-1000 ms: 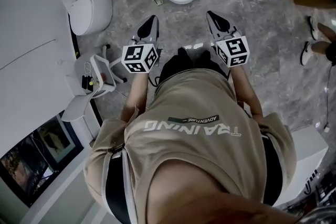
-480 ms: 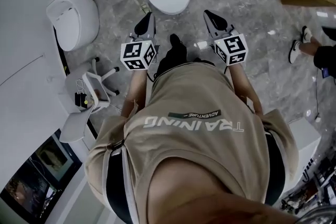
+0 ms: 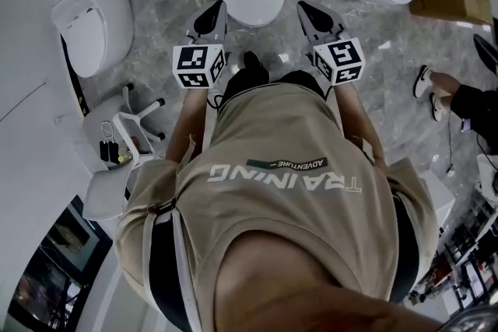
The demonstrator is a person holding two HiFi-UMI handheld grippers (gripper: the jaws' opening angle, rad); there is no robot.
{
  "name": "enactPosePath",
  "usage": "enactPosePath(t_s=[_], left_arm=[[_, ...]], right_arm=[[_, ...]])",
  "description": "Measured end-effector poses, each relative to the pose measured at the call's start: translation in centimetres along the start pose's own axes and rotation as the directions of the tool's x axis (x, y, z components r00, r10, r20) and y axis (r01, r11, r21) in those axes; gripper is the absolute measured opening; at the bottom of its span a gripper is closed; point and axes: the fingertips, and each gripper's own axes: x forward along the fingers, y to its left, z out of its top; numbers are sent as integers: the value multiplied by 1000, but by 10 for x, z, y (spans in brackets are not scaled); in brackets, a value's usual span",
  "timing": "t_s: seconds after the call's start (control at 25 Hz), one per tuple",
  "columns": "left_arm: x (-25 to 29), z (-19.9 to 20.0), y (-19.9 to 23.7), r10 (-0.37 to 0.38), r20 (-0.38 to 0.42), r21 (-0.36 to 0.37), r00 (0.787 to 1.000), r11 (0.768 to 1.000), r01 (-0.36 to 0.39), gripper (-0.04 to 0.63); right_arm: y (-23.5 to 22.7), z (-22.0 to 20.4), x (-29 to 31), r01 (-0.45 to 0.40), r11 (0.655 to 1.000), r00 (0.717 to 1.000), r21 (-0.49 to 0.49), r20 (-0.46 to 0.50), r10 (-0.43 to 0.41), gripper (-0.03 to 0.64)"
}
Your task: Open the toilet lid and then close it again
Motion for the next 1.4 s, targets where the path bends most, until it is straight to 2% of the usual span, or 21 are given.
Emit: enactPosePath(t_s=[0.2, 0.4, 0.64, 0.88, 1.12, 1.28, 1.4], left_arm=[[27, -3, 8, -27, -40, -17, 999, 1000, 26, 3], [60, -1, 14, -15, -70, -18, 997, 1000, 13, 3], [95, 19, 20, 78, -82, 17, 994, 997, -77, 3], [116, 27, 35, 186, -93, -33, 978, 981, -190, 3], [135, 25, 45, 260, -129, -51, 957, 962, -268, 3], [140, 5, 56, 292, -179, -87, 940, 947, -311, 3], [149, -17, 65, 286, -197, -125, 938, 941, -313, 5]], right_arm=[[-13, -6, 19, -2, 1000, 999, 9, -40, 3, 9], [-37, -27, 36, -26, 999, 995, 37, -100, 29, 9], [-76, -31, 67, -109, 992, 988, 70, -104, 116, 9], [-108, -29, 99, -193, 979, 972, 65, -121, 200, 9], [-126, -44, 118, -282, 957, 941, 71, -174, 290, 9], [-127, -62, 135, -337, 938, 913, 78, -218, 346, 9], [-129, -81, 153, -361, 929, 894, 75, -257, 368, 9]])
